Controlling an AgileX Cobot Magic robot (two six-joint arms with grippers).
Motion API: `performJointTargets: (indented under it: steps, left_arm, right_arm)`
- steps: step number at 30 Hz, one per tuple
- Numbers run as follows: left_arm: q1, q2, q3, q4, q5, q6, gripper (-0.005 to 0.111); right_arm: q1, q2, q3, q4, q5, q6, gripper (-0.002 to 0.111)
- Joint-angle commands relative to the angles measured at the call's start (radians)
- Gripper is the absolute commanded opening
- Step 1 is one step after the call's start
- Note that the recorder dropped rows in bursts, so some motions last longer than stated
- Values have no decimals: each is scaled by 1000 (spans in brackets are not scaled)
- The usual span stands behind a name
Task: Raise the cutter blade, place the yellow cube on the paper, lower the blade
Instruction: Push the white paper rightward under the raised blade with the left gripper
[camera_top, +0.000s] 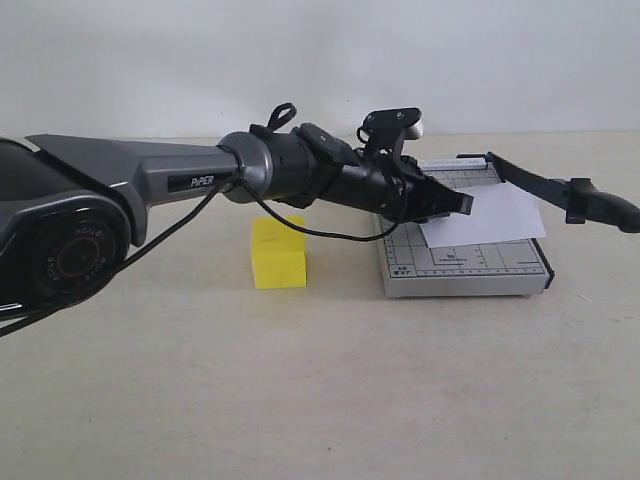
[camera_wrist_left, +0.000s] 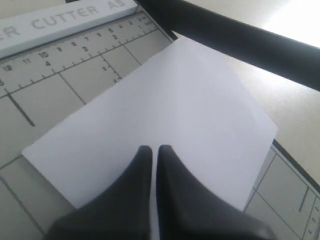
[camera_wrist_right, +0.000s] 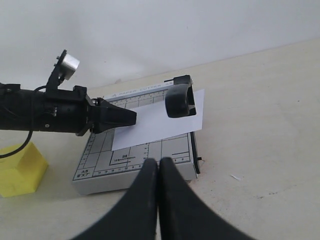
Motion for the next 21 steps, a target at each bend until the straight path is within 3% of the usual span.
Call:
performJointTargets:
  steps: [1,21]
  left_arm:
    - [-17,9,-4,-2,-13,12,4]
    - [-17,9,-4,-2,-65,48,4]
  right_arm:
    - [1,-2,4,-6,-12,-4,1]
    - [1,-2,4,-6,-12,-4,1]
